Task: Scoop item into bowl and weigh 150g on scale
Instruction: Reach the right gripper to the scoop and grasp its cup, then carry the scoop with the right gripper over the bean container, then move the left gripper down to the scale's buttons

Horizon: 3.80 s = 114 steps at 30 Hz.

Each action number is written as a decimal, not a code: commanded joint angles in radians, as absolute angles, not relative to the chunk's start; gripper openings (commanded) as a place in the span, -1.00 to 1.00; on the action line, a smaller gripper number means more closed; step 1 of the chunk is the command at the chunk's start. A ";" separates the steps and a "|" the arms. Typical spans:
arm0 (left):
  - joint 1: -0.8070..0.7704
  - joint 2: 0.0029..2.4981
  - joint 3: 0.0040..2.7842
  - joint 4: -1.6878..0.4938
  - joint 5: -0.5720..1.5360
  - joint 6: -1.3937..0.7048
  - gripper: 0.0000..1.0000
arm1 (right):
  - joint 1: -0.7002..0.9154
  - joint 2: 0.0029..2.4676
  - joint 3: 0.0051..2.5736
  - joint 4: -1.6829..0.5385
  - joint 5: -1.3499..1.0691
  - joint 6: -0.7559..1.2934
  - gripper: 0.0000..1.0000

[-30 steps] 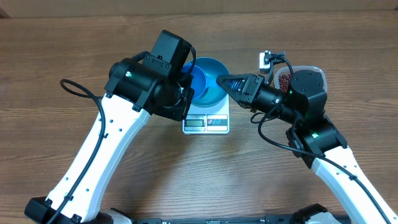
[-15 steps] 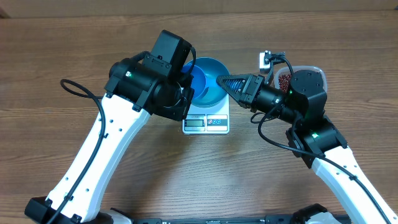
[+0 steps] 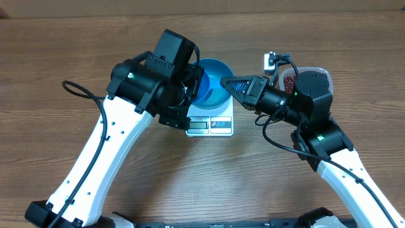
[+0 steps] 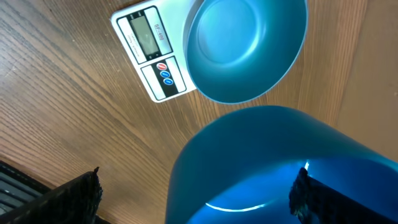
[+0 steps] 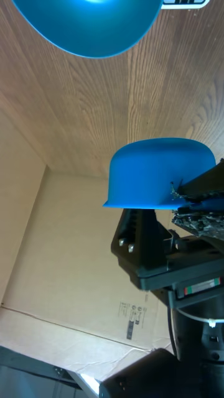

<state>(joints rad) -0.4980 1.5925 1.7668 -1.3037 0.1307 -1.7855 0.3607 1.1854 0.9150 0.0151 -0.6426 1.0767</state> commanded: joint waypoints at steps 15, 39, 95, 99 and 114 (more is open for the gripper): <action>-0.504 1.540 1.785 -1.281 0.133 -1.659 0.99 | 0.358 1.180 0.931 -0.062 -0.477 0.995 -0.93; -0.504 1.449 1.785 -1.304 -0.011 -0.782 0.99 | 0.159 1.105 1.037 -0.410 -0.339 0.468 -0.93; -0.799 1.567 1.195 -0.768 -0.109 -0.206 0.83 | 0.155 1.103 1.357 -1.058 0.281 0.312 -0.93; -0.799 1.536 1.061 -0.591 -0.094 -0.206 0.77 | 0.155 1.103 1.357 -1.058 0.281 0.312 -0.92; -0.769 1.535 0.925 -0.402 -0.109 -0.311 -0.91 | 0.155 1.103 1.357 -1.061 0.281 0.313 -0.93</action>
<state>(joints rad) -0.7887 1.5593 0.9352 -0.4103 -0.0868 -0.2623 0.1635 1.1160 1.3262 -1.0657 0.2691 0.3172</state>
